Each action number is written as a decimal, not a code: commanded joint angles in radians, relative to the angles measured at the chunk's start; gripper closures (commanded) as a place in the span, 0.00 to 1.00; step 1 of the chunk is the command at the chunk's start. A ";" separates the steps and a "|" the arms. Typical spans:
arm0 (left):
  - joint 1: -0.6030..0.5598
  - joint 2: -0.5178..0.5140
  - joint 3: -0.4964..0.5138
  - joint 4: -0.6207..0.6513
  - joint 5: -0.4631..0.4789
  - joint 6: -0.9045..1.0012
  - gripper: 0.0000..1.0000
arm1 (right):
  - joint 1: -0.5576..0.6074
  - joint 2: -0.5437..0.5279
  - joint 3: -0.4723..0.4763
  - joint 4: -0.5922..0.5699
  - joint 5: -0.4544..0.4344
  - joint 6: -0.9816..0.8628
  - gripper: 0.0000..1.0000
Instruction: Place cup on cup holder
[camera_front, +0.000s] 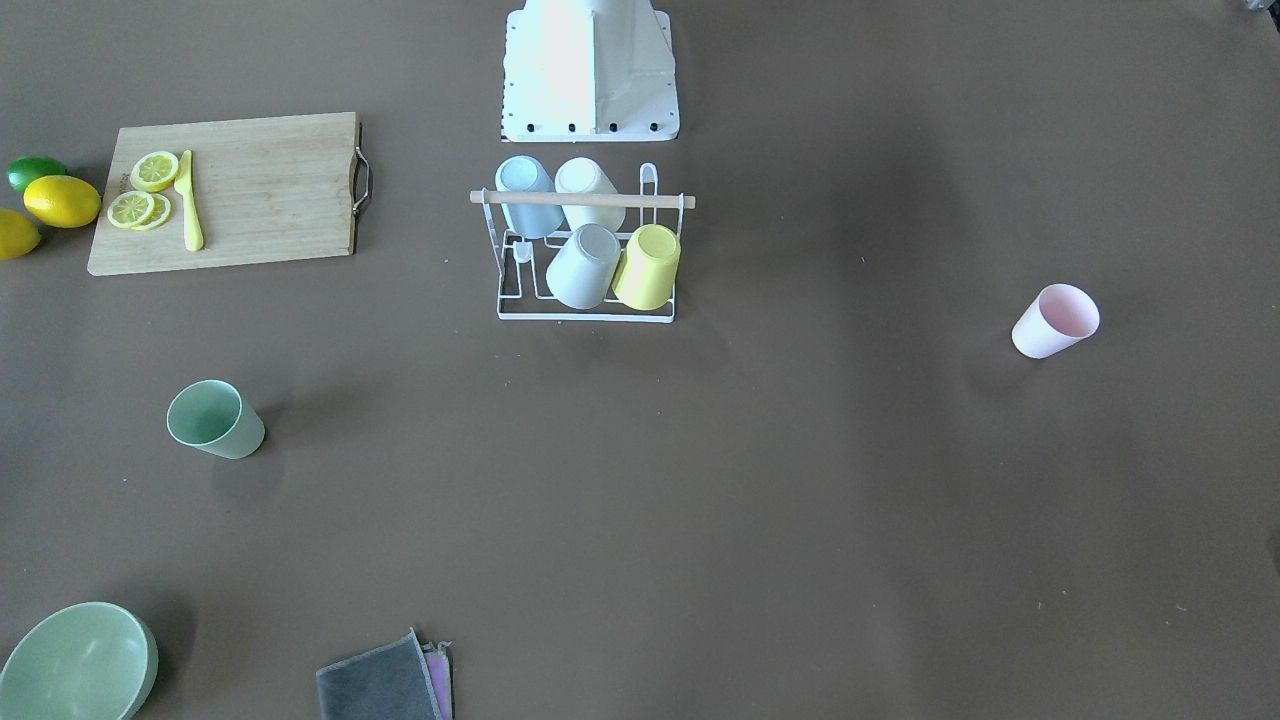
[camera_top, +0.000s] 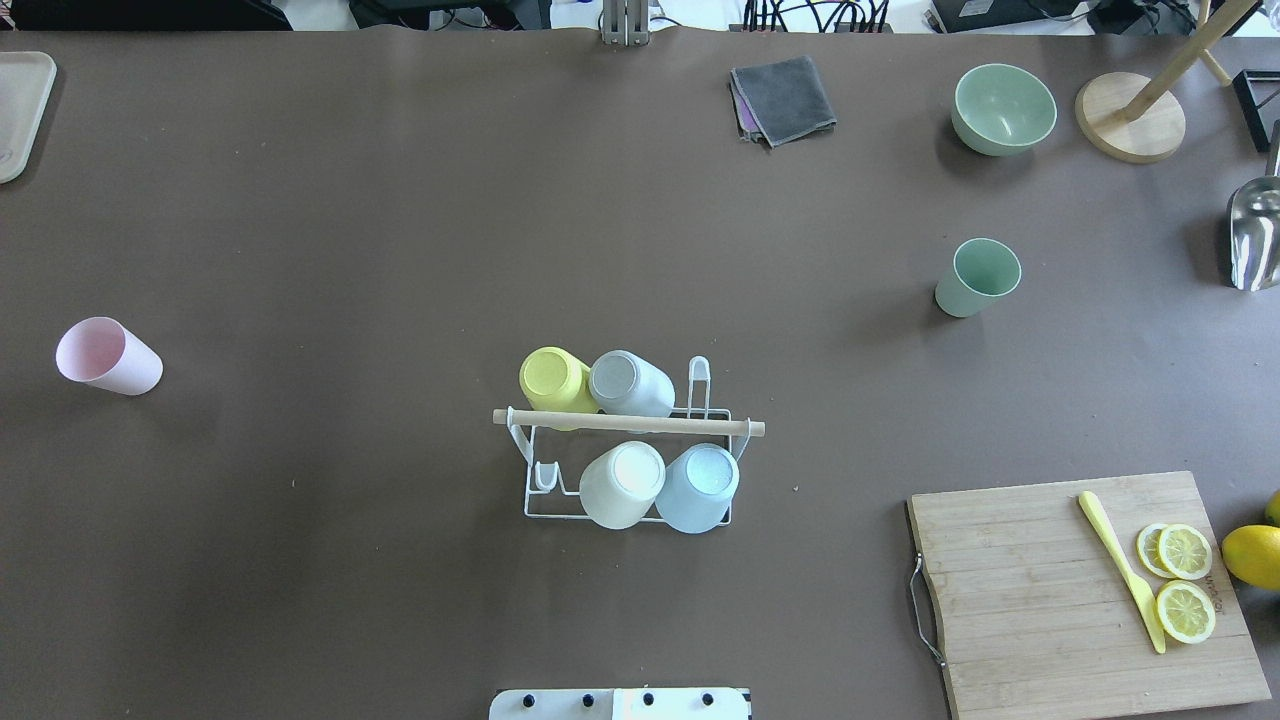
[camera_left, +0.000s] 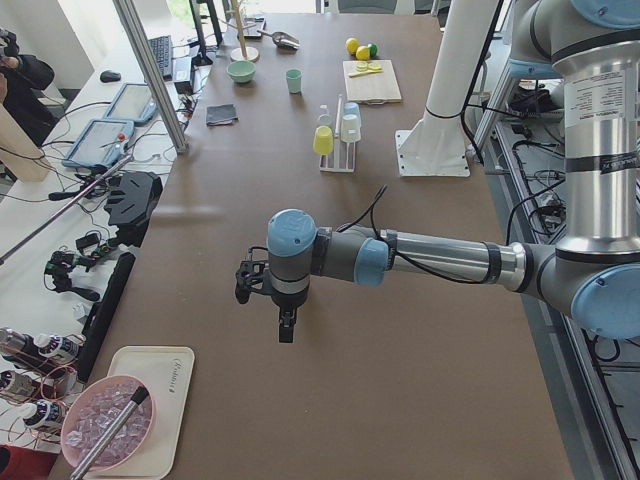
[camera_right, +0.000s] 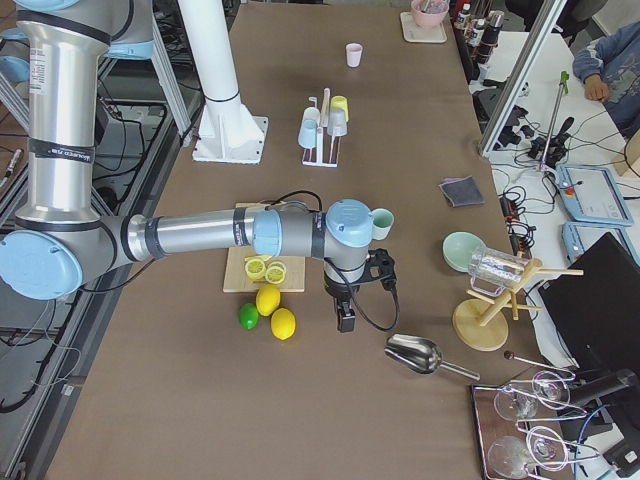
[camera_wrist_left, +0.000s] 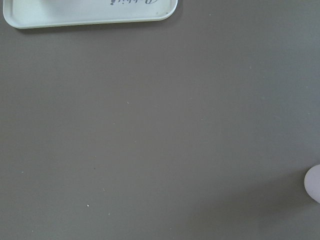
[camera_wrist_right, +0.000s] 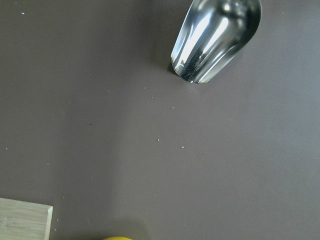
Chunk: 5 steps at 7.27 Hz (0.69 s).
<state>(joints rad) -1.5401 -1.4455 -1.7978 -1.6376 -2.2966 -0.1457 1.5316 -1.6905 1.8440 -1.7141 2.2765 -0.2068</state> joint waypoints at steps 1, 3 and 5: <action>0.000 -0.003 0.000 0.004 -0.003 0.000 0.02 | -0.034 0.009 0.000 -0.007 0.000 0.045 0.00; 0.017 -0.048 0.005 0.048 -0.004 0.002 0.02 | -0.164 0.061 0.039 -0.086 0.003 0.076 0.00; 0.083 -0.207 0.012 0.248 0.002 0.002 0.02 | -0.313 0.249 0.043 -0.253 -0.051 0.086 0.00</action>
<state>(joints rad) -1.4960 -1.5567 -1.7912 -1.5049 -2.2988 -0.1443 1.3125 -1.5508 1.8869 -1.8657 2.2486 -0.1294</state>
